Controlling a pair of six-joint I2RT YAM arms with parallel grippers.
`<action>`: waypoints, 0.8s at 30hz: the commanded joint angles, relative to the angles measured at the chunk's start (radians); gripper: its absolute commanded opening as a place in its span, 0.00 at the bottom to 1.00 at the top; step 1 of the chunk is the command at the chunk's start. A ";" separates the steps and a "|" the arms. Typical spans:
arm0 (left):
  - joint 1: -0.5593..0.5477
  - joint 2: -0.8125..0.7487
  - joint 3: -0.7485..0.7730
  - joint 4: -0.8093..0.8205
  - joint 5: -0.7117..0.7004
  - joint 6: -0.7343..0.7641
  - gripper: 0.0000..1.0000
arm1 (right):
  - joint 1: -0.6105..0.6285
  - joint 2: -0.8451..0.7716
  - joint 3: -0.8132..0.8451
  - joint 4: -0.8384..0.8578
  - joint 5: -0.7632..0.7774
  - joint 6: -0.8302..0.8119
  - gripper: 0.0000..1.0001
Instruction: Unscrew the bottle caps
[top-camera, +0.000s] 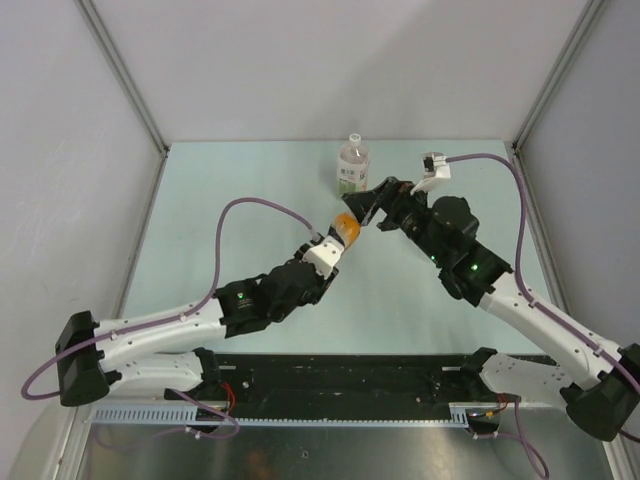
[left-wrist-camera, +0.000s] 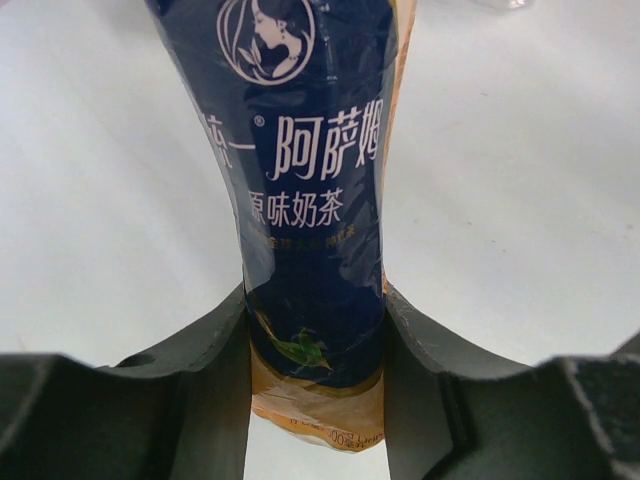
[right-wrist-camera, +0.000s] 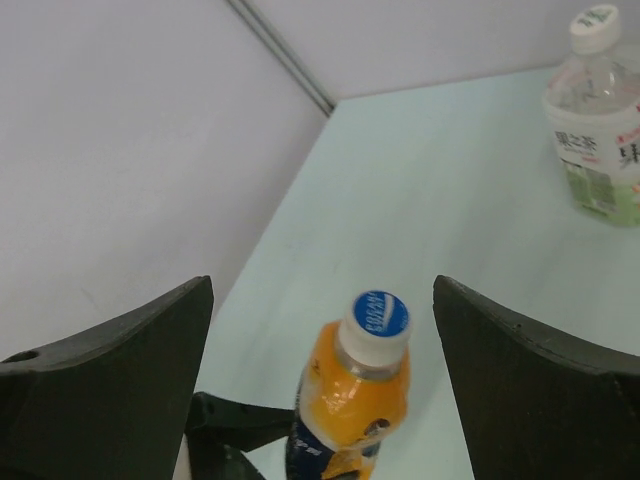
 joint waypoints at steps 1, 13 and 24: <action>-0.043 0.029 0.078 -0.026 -0.228 -0.029 0.23 | 0.024 0.040 0.059 -0.068 0.151 -0.021 0.94; -0.077 0.092 0.117 -0.069 -0.325 -0.020 0.21 | -0.022 0.107 0.066 -0.052 0.041 0.033 0.62; -0.095 0.145 0.148 -0.100 -0.358 -0.011 0.20 | -0.068 0.152 0.066 -0.025 -0.097 0.082 0.51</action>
